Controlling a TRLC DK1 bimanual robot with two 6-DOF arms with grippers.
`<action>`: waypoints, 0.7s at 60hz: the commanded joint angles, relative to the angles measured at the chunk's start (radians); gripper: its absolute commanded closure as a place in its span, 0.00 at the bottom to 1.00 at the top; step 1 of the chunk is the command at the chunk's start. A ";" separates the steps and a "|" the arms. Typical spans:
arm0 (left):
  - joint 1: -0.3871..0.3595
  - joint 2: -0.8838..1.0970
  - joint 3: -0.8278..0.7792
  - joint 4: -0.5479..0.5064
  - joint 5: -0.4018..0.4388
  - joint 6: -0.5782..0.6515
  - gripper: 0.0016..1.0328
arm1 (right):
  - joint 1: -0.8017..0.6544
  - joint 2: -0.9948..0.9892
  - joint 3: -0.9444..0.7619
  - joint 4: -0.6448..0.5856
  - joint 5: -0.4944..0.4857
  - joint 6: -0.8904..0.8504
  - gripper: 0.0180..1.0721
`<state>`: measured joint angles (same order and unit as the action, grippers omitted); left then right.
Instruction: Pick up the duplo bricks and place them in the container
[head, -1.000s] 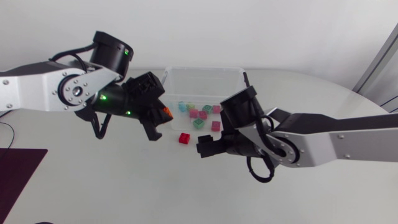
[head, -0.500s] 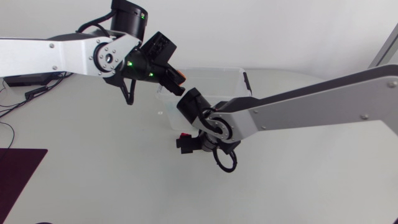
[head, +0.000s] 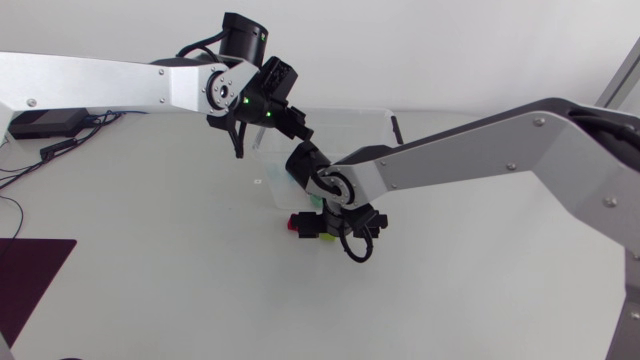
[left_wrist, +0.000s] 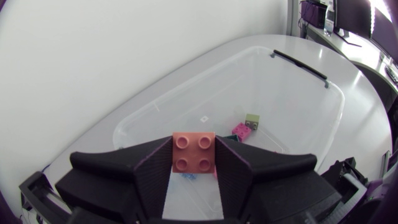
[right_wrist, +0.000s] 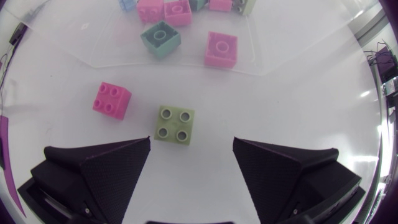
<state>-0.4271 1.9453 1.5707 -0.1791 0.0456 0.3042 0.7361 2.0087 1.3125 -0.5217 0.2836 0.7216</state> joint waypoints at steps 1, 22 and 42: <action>0.007 0.047 0.068 0.021 -0.015 -0.048 0.70 | -0.003 0.038 0.031 -0.020 -0.009 0.042 0.11; 0.016 0.153 0.195 -0.040 -0.036 -0.085 0.10 | -0.007 0.055 0.062 -0.031 -0.027 0.053 0.14; 0.111 -0.103 0.002 -0.042 -0.035 -0.077 0.04 | -0.026 0.073 0.096 -0.061 -0.057 0.079 0.20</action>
<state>-0.3416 1.9266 1.6299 -0.2264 0.0166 0.2424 0.7185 2.0521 1.3857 -0.5659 0.2317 0.7635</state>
